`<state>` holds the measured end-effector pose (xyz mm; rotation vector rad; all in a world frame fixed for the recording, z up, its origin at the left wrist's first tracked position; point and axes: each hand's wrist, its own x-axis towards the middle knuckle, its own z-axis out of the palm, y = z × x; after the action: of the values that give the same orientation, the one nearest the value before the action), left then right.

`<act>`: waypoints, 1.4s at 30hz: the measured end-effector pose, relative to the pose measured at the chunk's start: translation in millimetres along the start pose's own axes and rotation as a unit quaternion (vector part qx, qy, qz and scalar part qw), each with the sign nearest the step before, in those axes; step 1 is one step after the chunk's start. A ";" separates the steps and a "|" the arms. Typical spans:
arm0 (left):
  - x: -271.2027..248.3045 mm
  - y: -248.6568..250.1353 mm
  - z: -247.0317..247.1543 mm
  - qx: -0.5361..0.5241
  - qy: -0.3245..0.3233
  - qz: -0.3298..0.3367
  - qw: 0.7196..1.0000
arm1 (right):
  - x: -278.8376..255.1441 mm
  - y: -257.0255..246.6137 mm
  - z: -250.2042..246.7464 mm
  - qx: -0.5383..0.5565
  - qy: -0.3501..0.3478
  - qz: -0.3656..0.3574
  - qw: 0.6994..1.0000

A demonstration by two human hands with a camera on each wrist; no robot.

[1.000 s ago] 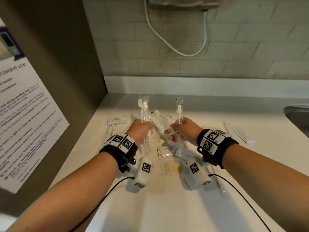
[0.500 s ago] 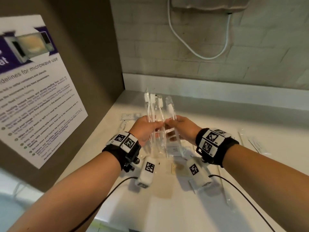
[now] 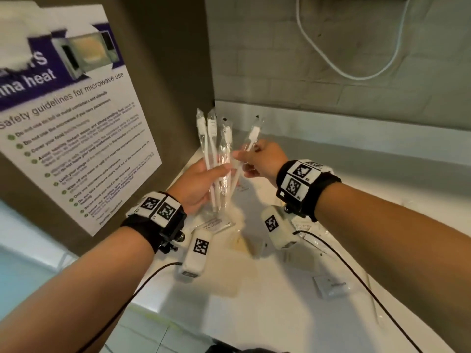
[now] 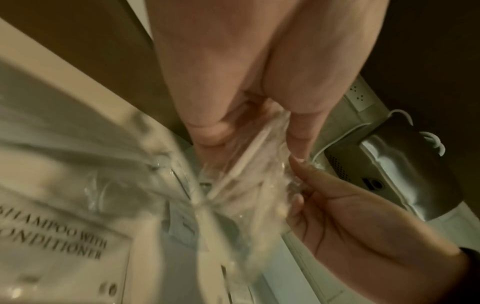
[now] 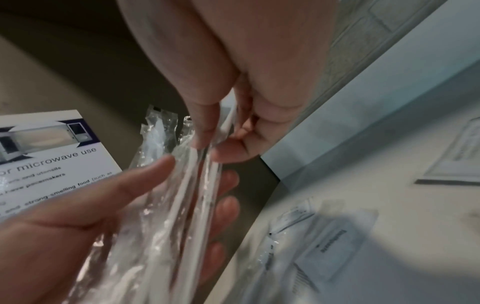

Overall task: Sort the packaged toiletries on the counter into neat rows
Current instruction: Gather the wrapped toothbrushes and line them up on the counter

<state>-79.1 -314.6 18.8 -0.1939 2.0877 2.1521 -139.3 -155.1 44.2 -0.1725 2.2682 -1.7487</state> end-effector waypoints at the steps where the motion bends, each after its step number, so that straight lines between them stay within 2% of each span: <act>1: -0.6 1.8 -4.1 0.003 -0.002 0.011 1.000 | 2.5 -3.2 4.3 0.019 -0.002 0.002 1.000; 3: 0.9 1.5 -14.8 0.000 0.006 0.026 1.000 | 7.9 -8.2 11.9 0.080 -0.023 0.019 0.996; 6: 6.2 -1.0 -36.6 0.011 0.062 0.031 0.998 | 19.9 -7.5 19.8 0.130 -0.043 0.024 0.990; 8: 9.2 -0.7 -50.8 0.017 0.100 0.030 0.994 | 27.9 -1.0 22.5 0.069 -0.031 0.014 0.997; 10: 12.6 0.3 -61.3 0.020 0.132 0.035 0.990 | 35.3 9.2 24.0 -0.079 -0.026 -0.013 0.996; 11: 14.8 0.8 -64.5 0.019 0.146 0.040 0.988 | 37.4 14.3 26.5 -0.171 -0.044 -0.036 0.984; 12: 16.6 1.8 -66.5 0.019 0.156 0.044 0.987 | 38.4 18.2 30.2 -0.268 -0.078 -0.057 0.959; 14: 19.8 2.2 -67.8 0.021 0.167 0.047 0.985 | 38.2 24.2 45.2 -0.430 -0.143 -0.110 0.884; 15: 21.2 1.6 -68.0 0.022 0.169 0.047 0.984 | 38.5 27.1 54.2 -0.477 -0.155 -0.144 0.853; 17: 22.5 -0.4 -67.6 0.021 0.169 0.042 0.985 | 35.2 30.4 70.9 -0.503 -0.157 -0.188 0.829; 19: 23.4 -4.5 -68.1 0.016 0.165 0.034 0.986 | 33.5 33.5 82.0 -0.516 -0.180 -0.188 0.816; 22: 23.2 -9.4 -69.1 0.022 0.162 0.030 0.986 | 31.1 35.5 86.2 -0.577 -0.216 -0.184 0.765; 24: 23.3 -13.5 -70.8 0.027 0.161 0.027 0.986 | 31.4 35.0 85.3 -0.598 -0.222 -0.196 0.745; 31: 20.2 -25.2 -63.2 0.045 0.110 -0.014 0.993 | 31.2 34.4 43.6 -0.564 -0.166 -0.217 0.779; 34: 19.7 -27.0 -47.6 0.033 0.087 -0.006 0.996 | 31.3 21.9 17.4 -0.548 -0.144 -0.228 0.792; 42: 34.2 -11.2 -22.5 -0.063 0.004 0.008 0.998 | 41.4 -14.4 -3.0 -0.530 -0.093 -0.310 0.784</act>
<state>-110.6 -336.5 0.7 -0.2000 1.9655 2.2966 -180.8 -166.8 52.9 -1.3469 2.9106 -0.3045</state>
